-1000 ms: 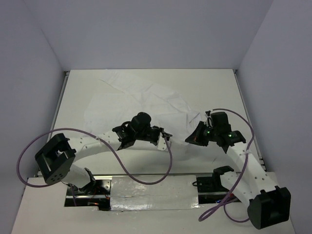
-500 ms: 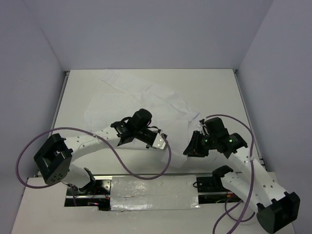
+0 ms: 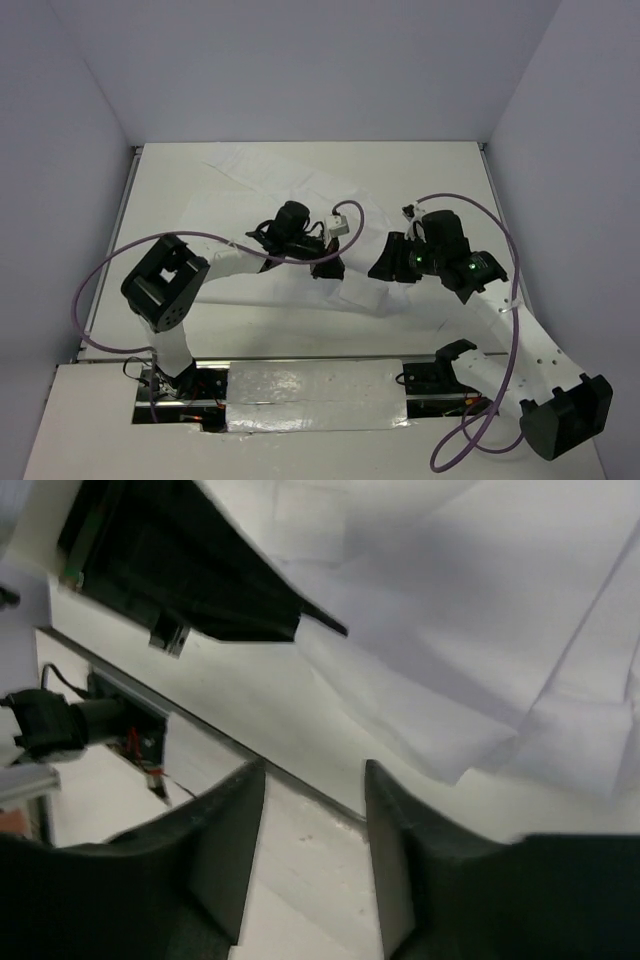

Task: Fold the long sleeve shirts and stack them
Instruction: Fold the shirt

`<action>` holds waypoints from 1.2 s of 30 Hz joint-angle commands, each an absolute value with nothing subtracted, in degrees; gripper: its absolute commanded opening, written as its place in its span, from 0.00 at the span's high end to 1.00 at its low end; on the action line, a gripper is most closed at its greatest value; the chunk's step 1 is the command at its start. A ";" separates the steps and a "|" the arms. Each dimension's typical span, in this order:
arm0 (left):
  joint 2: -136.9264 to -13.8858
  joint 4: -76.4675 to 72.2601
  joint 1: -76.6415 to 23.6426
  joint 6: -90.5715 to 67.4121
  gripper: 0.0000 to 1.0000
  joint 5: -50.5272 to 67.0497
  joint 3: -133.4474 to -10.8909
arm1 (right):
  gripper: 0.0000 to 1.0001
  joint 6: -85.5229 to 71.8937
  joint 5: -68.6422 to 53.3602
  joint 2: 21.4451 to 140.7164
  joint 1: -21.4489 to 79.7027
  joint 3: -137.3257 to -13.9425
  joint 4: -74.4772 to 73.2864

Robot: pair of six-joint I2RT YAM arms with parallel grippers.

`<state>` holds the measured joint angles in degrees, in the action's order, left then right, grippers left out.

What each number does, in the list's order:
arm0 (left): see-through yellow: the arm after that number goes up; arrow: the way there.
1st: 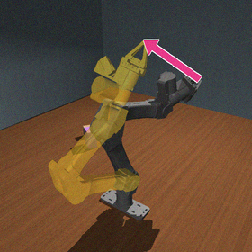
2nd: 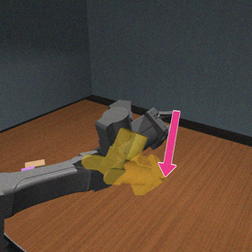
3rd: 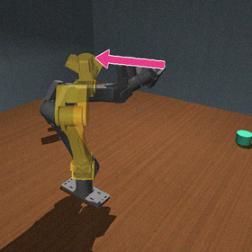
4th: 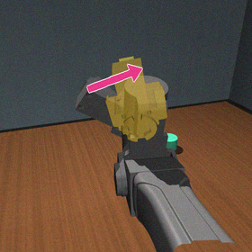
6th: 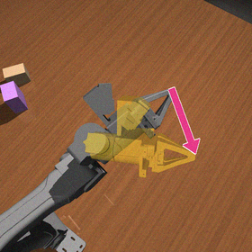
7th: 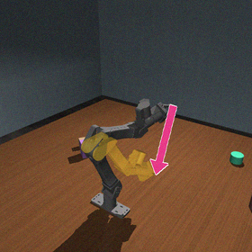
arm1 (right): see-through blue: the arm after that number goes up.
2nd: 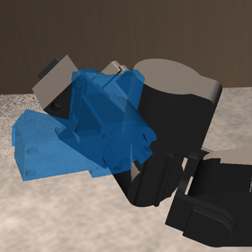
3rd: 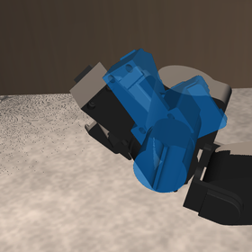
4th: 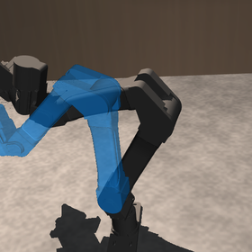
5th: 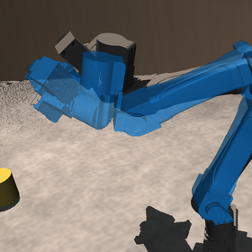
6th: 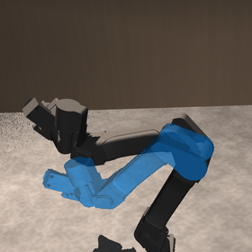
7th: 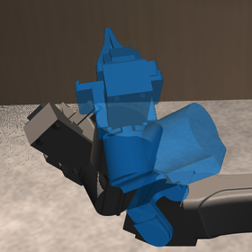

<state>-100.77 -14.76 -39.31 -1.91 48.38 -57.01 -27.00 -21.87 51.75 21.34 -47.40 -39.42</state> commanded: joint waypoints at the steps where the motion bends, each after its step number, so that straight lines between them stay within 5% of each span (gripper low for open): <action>1: -103.97 -20.65 -37.88 -15.81 1.00 48.88 -60.29 | 0.59 -24.70 -26.71 53.25 20.74 -45.79 -33.75; 3: -105.37 -21.35 -37.44 -19.40 1.00 46.16 -60.91 | 0.84 -23.82 -26.81 53.87 20.74 -45.27 -32.96; 6: -107.74 -21.62 -36.13 -23.54 1.00 45.18 -61.70 | 1.00 -23.38 -26.63 54.58 20.66 -44.22 -31.65; 15: -113.73 -19.16 -34.01 -28.47 0.99 45.53 -64.60 | 1.00 -26.54 -24.00 60.20 20.92 -39.29 -24.09; 18: -115.13 -17.32 -33.22 -29.53 0.92 43.69 -65.04 | 1.00 -27.59 -23.21 63.46 21.00 -39.64 -22.06; 24: -115.93 -16.09 -32.70 -30.06 0.56 43.42 -66.00 | 0.98 -28.13 -21.80 69.33 21.18 -40.34 -18.63; 36: -115.93 -7.67 -33.13 -22.35 0.42 44.65 -69.34 | 0.93 -25.48 -15.39 70.77 27.86 -42.71 -21.53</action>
<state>-115.44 -11.18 -32.77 -27.16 42.37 -66.46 -26.22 -18.81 72.73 27.38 -40.16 -21.50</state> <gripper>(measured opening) 0.565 0.068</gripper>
